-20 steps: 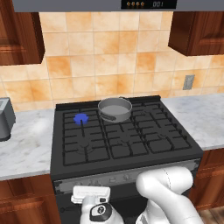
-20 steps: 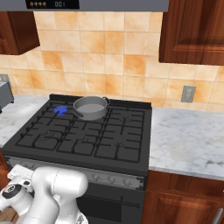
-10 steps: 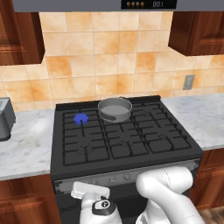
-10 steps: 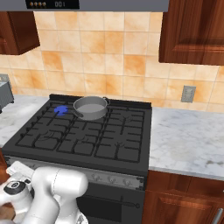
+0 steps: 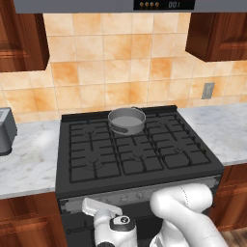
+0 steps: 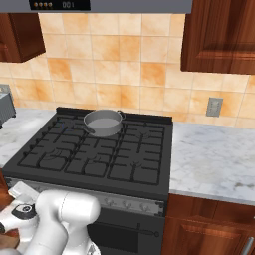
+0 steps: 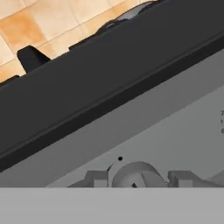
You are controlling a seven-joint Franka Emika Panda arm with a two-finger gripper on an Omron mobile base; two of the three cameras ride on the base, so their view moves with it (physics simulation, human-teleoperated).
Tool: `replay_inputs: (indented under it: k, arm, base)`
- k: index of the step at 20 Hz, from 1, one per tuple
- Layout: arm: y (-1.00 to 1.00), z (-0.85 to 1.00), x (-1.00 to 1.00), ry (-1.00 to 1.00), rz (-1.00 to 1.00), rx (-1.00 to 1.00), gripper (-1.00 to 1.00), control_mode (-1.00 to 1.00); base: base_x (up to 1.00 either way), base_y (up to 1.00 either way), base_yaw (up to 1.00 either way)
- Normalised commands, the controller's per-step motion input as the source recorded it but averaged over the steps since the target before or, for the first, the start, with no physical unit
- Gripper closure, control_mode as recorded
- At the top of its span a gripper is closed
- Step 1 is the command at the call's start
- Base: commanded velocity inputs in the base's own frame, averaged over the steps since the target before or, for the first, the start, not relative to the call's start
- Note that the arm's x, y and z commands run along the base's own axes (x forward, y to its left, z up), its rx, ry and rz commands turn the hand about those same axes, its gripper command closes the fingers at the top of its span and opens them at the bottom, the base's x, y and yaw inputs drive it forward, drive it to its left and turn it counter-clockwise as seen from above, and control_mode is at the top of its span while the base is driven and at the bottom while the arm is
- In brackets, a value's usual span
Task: Turn off the rear left burner of the stove.
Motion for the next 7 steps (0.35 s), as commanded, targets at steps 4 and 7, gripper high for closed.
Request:
replay_inputs:
  k: [4, 7]
  arm:
    - [0.00, 0.00, 0.05, 0.00, 0.00, 0.47, 1.00, -1.00]
    - [0.00, 0.00, 0.11, 0.00, 0.00, 0.48, 1.00, -1.00]
  base:
    - [0.00, 0.00, 0.00]
    - [0.00, 0.00, 0.00]
